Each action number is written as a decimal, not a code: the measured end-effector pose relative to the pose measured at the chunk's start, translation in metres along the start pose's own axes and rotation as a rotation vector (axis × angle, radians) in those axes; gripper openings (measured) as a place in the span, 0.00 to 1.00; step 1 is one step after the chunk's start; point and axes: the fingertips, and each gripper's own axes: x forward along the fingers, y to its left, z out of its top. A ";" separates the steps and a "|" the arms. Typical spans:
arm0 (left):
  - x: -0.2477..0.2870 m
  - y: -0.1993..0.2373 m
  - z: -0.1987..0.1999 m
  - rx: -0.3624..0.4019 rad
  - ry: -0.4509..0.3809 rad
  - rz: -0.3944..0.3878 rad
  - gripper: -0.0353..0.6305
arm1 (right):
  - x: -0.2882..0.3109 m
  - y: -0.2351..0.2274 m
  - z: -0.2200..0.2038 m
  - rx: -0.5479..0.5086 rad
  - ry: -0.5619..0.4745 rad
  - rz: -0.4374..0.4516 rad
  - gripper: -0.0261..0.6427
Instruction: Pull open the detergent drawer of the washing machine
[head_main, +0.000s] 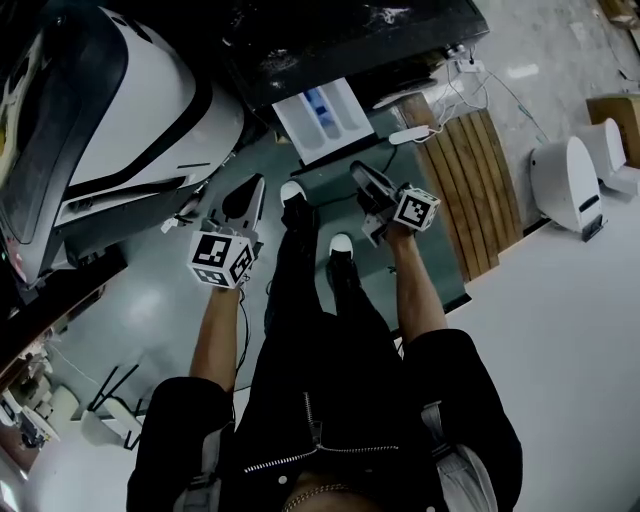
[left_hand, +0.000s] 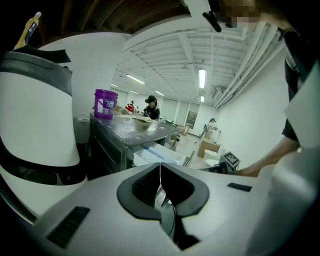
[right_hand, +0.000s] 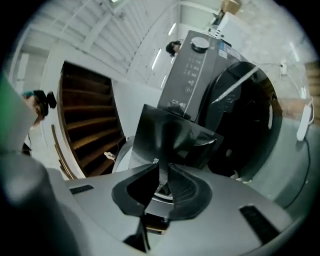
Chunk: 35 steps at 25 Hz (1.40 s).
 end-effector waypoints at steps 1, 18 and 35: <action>-0.002 -0.001 0.003 0.004 -0.006 0.004 0.09 | -0.002 0.003 -0.003 -0.038 0.027 -0.026 0.09; -0.051 -0.055 0.047 0.064 -0.132 0.074 0.09 | -0.041 0.092 0.024 -0.761 0.116 -0.338 0.04; -0.102 -0.116 0.085 0.129 -0.247 0.110 0.09 | -0.085 0.241 0.060 -1.043 -0.058 -0.283 0.04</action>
